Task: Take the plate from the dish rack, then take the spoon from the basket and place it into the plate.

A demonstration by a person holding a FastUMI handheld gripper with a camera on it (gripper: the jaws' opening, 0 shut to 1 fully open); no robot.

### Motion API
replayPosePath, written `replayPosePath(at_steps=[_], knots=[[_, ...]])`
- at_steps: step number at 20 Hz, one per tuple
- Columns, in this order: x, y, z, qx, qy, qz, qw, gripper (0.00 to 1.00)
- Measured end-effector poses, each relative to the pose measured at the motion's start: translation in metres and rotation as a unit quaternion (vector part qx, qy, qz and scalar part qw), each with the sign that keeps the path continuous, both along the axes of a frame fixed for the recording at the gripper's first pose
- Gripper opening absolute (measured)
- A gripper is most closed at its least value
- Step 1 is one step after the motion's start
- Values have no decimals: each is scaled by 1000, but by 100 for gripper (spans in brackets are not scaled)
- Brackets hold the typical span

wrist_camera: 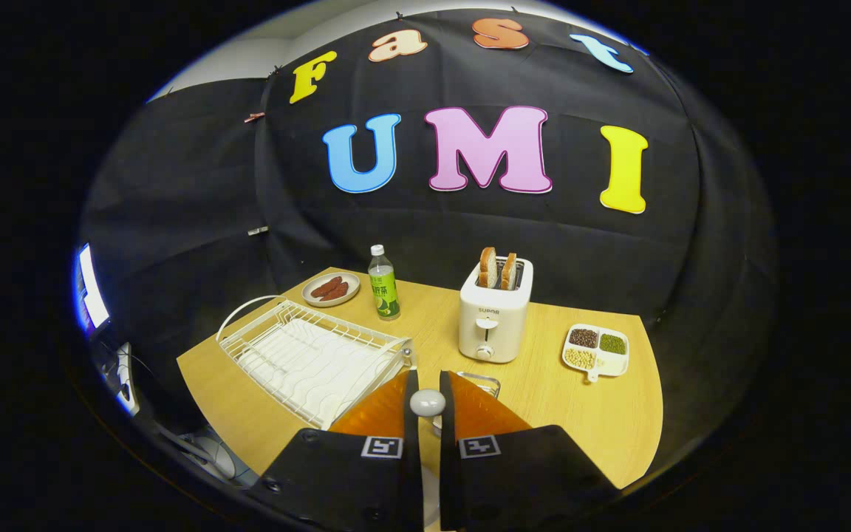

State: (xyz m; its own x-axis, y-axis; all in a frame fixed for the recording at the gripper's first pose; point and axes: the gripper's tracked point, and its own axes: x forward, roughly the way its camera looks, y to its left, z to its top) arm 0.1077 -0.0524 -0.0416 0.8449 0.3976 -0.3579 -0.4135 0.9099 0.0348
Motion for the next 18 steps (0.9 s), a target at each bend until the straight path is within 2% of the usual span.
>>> replayPosePath(at_steps=[5,10,13,18], knots=[[-54,38,-38,37,36,20,998,13],[-53,39,-87,0,43,7,999,13],[-51,38,-102,4,38,-4,999,13],[-74,38,-133,6,57,-30,998,16]])
